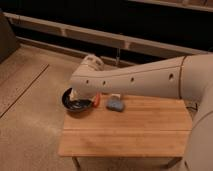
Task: Wipe the white sponge on the table
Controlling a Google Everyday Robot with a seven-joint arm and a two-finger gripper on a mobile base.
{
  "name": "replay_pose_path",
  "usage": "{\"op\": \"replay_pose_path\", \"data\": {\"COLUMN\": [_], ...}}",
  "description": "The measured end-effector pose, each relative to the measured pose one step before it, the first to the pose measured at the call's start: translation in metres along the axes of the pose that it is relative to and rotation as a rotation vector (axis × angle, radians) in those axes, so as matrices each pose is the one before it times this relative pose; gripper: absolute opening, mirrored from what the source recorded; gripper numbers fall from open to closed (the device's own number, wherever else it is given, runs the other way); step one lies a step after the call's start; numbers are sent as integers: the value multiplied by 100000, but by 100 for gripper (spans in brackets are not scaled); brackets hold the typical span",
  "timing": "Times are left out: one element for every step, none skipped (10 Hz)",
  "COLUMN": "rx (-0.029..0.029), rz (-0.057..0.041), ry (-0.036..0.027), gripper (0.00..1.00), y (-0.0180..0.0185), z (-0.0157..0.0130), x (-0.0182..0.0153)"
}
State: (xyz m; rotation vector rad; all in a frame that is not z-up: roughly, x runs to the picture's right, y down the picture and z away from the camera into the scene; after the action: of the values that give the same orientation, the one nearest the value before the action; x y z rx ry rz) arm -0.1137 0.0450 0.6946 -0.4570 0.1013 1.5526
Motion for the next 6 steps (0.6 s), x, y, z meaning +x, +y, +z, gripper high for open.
{"op": "replay_pose_path", "data": {"rx": [230, 3010, 4351, 3650, 1715, 2313], "rz": [776, 3551, 4356, 5211, 3703, 5029], "ry": [196, 471, -160, -1531, -1659, -1878], "gripper": [65, 65, 65, 65, 65, 65], "y": [-236, -1893, -2601, -2385, -1120, -1324], "z": [177, 584, 277, -169, -245, -88], "x": [-72, -423, -672, -972, -805, -891]}}
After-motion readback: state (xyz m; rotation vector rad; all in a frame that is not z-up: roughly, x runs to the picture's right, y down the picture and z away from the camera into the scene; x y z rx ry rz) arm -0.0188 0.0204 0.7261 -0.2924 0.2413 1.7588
